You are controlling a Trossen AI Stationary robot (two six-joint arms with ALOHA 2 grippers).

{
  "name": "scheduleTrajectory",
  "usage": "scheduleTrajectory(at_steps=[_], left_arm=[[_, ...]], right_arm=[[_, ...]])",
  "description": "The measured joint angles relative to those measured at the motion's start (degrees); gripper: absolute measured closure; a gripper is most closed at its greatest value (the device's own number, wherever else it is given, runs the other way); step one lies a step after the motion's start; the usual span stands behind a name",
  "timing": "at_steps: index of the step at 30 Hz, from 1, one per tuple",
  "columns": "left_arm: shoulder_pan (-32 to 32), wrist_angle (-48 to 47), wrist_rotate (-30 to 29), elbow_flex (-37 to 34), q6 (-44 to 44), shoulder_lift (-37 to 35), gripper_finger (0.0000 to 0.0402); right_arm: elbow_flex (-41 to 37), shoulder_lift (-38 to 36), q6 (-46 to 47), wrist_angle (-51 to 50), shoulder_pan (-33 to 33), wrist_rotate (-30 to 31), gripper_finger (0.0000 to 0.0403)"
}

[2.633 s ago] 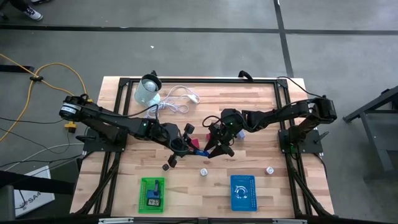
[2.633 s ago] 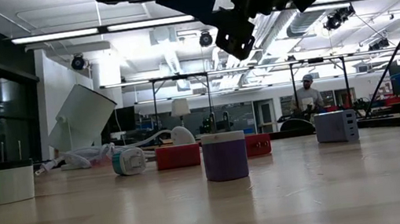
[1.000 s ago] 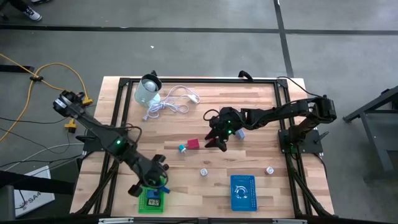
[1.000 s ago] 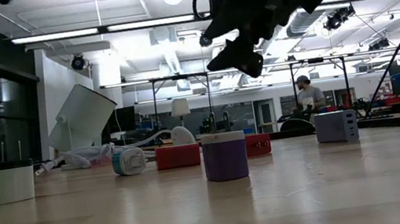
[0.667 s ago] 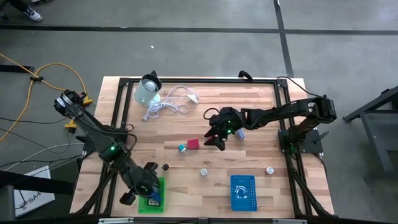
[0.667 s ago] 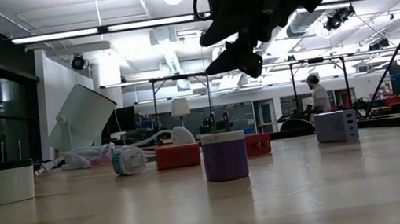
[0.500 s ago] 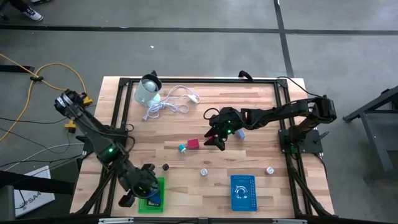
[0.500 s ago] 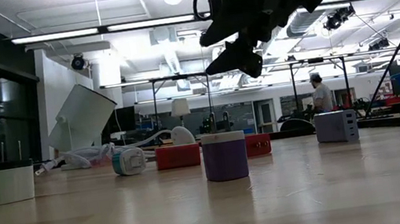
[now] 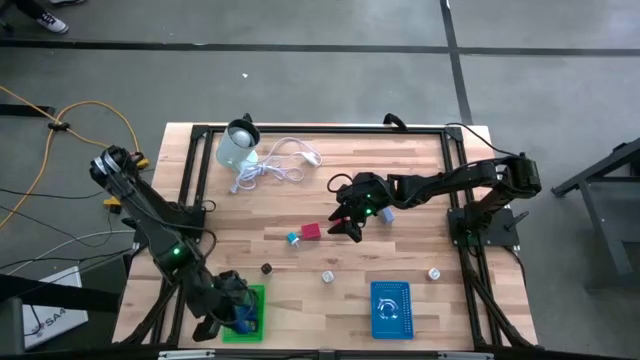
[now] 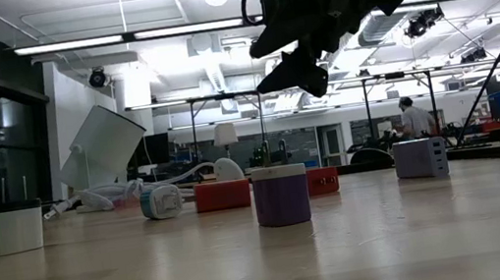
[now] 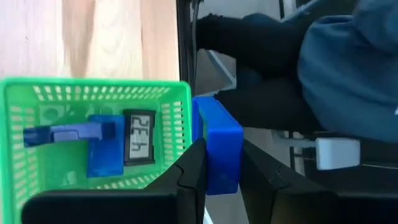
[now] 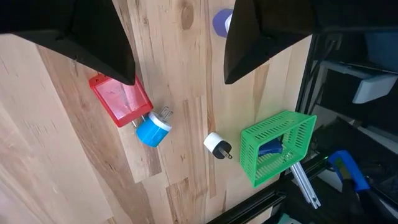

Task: Pick & Place Office items
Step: Put the blue digital clock into the green bin

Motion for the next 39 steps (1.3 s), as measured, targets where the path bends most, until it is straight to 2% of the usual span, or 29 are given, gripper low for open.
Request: scheduleTrajectory(at_steps=[8,14,29,39], left_arm=[[-4.9,2.1,3.1,0.0,1.3,4.4,0.0340],[-4.5,1.7,5.7,-0.8,1.8,5.5,0.0340],[6.1,1.2,15.6,-4.9,10.3,5.5,0.0340],[10.9,12.7,22.6,-13.1,10.5,5.8,0.0340]], right_arm=[[0.0,0.0,0.0,0.0,0.0,0.0,0.0172],[0.0,0.0,0.0,0.0,0.0,0.0,0.0172],[0.0,0.0,0.0,0.0,0.0,0.0,0.0172],[0.0,0.0,0.0,0.0,0.0,0.0,0.0172]])
